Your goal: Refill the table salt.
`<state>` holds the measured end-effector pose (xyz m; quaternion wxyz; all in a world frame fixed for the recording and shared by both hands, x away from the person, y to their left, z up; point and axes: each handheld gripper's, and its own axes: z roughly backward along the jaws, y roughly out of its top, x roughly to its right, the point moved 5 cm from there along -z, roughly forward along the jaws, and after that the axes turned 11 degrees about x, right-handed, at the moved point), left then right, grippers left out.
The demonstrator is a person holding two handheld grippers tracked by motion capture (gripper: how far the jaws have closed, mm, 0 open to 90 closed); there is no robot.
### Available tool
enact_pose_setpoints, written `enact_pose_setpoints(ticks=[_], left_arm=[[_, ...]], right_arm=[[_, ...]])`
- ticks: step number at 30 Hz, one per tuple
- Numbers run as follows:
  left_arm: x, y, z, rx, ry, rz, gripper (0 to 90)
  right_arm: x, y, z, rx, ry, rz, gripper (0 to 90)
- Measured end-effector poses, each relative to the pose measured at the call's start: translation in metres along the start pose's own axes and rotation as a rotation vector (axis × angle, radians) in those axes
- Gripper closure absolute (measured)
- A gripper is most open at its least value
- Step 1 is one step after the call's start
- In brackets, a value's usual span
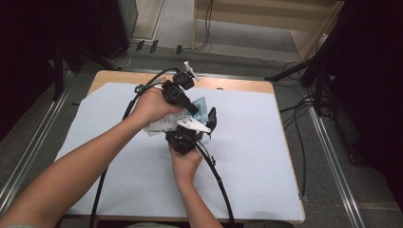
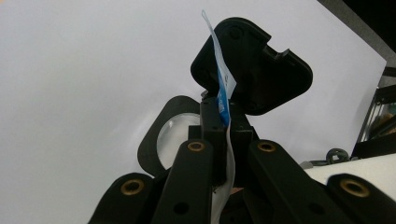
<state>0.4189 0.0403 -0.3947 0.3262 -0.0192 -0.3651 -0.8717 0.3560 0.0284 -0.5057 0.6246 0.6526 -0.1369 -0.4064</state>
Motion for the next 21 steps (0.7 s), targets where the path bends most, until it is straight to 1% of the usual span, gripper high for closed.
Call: enact_pose_setpoints(ticks=[5, 7, 9, 12, 15, 18, 21], left_arm=[[-0.0004, -0.0011, 0.0002, 0.010, 0.002, 0.006, 90.0], [-0.0006, -0.0013, 0.0001, 0.006, -0.005, 0.008, 90.0], [-0.0004, -0.0012, -0.0005, 0.012, 0.000, 0.007, 90.0], [-0.0005, -0.0010, 0.0004, 0.015, -0.005, 0.003, 90.0], [-0.0008, -0.0013, 0.0018, 0.026, -0.012, 0.017, 90.0], [-0.0016, -0.0020, 0.0028, 0.022, -0.007, 0.013, 90.0], [-0.0020, -0.0019, 0.0034, 0.022, -0.016, 0.020, 90.0]], right_arm=[[-0.0006, -0.0008, -0.0005, -0.001, -0.001, 0.006, 90.0], [-0.0005, -0.0011, -0.0004, -0.005, -0.005, 0.007, 90.0], [-0.0002, -0.0013, -0.0002, -0.007, -0.011, 0.011, 90.0], [0.0004, -0.0011, -0.0002, -0.004, -0.023, 0.016, 90.0], [-0.0004, -0.0011, -0.0002, 0.000, -0.032, 0.022, 90.0], [-0.0012, -0.0015, -0.0006, 0.003, -0.038, 0.037, 90.0], [-0.0015, -0.0021, -0.0014, 0.003, -0.039, 0.036, 90.0]])
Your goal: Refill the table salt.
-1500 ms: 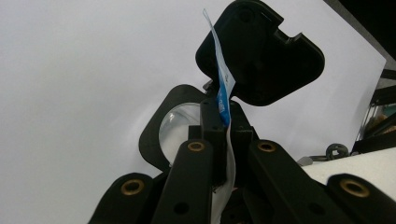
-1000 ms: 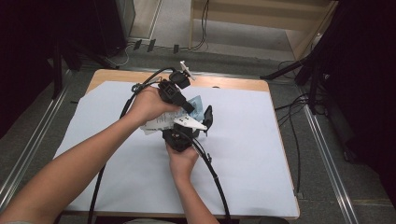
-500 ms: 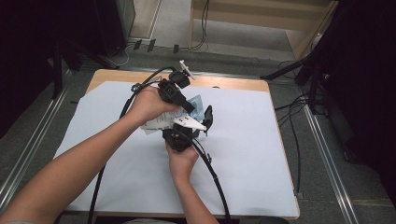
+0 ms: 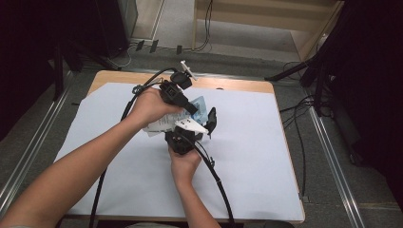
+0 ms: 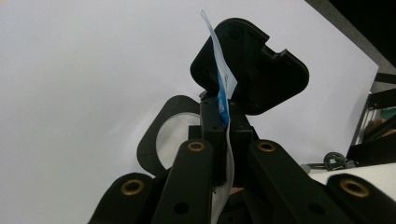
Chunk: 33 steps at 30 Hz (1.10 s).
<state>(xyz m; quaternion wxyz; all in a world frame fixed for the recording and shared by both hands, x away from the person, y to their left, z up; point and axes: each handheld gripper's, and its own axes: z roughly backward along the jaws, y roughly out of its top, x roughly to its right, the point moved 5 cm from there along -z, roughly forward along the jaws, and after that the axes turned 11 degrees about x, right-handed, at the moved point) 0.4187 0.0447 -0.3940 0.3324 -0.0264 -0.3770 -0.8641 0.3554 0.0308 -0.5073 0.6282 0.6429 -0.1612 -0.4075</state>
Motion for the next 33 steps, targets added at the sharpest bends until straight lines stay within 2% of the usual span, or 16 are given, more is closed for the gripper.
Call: enact_pose_setpoints(ticks=[14, 23, 33], left_arm=[[0.0017, -0.0031, -0.0034, -0.012, 0.006, 0.003, 90.0], [0.0046, -0.0040, -0.0032, -0.017, 0.006, -0.013, 90.0], [0.0046, -0.0029, -0.0045, -0.018, -0.001, -0.008, 90.0]], right_arm=[[0.0002, -0.0056, -0.0043, -0.019, 0.018, 0.024, 90.0], [-0.0009, -0.0072, -0.0057, -0.018, 0.021, 0.033, 90.0], [-0.0014, -0.0074, -0.0049, -0.027, 0.020, 0.042, 90.0]])
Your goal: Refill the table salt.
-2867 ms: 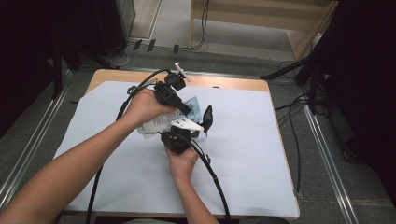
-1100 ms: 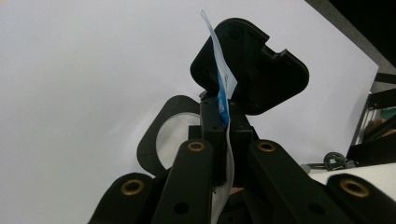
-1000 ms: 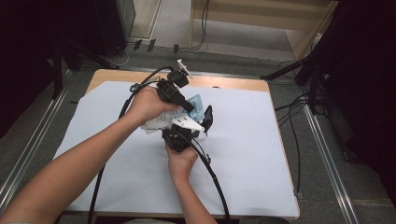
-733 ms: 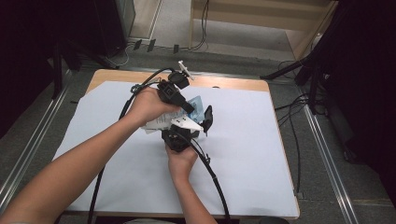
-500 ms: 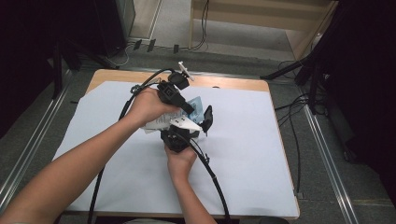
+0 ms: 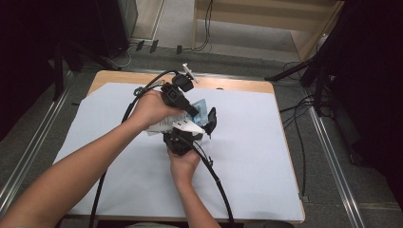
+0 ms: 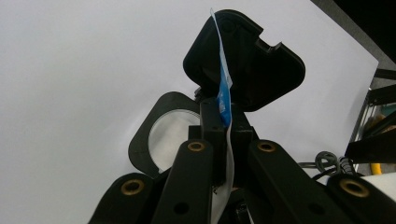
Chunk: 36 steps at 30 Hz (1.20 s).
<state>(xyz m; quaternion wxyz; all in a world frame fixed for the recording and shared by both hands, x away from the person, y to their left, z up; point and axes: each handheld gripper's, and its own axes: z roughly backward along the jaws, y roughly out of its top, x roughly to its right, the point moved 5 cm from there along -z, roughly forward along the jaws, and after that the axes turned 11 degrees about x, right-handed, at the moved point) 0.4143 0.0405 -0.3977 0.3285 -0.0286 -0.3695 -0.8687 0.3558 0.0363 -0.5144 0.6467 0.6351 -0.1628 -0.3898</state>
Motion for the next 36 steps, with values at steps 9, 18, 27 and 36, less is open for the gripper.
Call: enact_pose_setpoints(ticks=[9, 18, 27, 36], left_arm=[[0.0009, 0.0028, -0.0009, -0.004, -0.004, 0.005, 90.0], [-0.0001, 0.0031, -0.0008, 0.003, -0.006, 0.006, 90.0], [0.0004, 0.0033, -0.0004, 0.003, -0.010, 0.005, 90.0], [0.0013, 0.0032, -0.0022, 0.000, -0.010, 0.008, 90.0]], right_arm=[[-0.0017, 0.0036, 0.0015, 0.009, 0.009, -0.002, 90.0], [-0.0009, 0.0044, 0.0014, 0.007, 0.007, 0.009, 90.0], [-0.0015, 0.0050, 0.0017, 0.011, 0.010, 0.000, 90.0], [-0.0013, 0.0049, 0.0021, 0.010, 0.005, -0.009, 90.0]])
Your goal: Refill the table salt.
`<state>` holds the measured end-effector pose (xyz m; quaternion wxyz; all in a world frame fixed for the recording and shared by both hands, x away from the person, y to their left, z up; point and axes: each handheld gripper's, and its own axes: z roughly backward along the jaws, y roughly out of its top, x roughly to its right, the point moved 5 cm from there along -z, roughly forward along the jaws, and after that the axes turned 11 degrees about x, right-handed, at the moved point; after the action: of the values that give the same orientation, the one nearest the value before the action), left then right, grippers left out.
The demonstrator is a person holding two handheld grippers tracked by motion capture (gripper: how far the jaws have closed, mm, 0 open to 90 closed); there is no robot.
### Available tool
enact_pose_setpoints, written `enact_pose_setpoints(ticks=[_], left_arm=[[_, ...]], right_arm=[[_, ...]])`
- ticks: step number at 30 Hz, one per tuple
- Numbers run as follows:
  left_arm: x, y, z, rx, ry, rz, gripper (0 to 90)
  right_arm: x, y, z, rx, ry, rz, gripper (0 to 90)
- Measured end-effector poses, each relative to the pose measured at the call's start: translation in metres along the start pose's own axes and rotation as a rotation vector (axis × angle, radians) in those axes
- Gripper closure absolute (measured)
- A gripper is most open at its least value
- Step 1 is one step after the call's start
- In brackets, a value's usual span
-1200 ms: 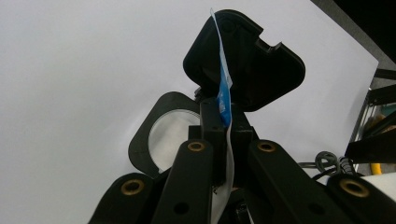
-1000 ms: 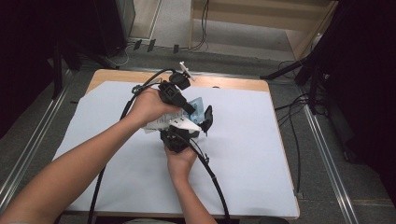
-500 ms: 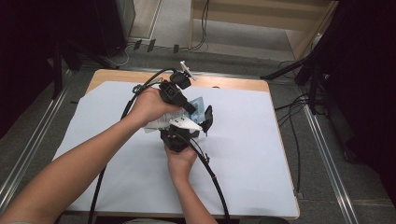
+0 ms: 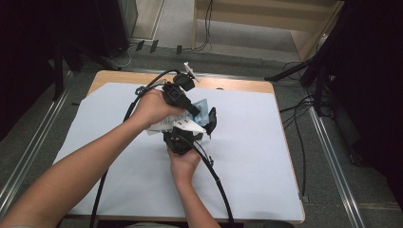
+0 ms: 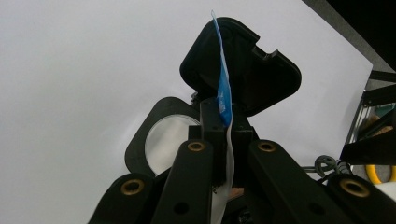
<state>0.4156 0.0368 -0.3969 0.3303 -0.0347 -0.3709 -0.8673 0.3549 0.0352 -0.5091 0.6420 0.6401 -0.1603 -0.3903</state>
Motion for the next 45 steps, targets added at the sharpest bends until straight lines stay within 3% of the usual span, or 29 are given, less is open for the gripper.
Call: enact_pose_setpoints(ticks=[20, 35, 45], left_arm=[[0.0011, -0.0001, 0.0011, 0.006, -0.004, 0.002, 90.0], [-0.0024, -0.0002, -0.0038, -0.012, 0.007, 0.023, 90.0], [0.0005, 0.0023, -0.0043, -0.024, 0.015, 0.016, 90.0]], right_arm=[[-0.0022, 0.0013, 0.0016, 0.007, -0.008, 0.016, 90.0], [-0.0013, -0.0007, 0.0003, -0.002, 0.013, -0.015, 90.0], [-0.0009, 0.0025, 0.0002, 0.006, 0.016, -0.018, 90.0]])
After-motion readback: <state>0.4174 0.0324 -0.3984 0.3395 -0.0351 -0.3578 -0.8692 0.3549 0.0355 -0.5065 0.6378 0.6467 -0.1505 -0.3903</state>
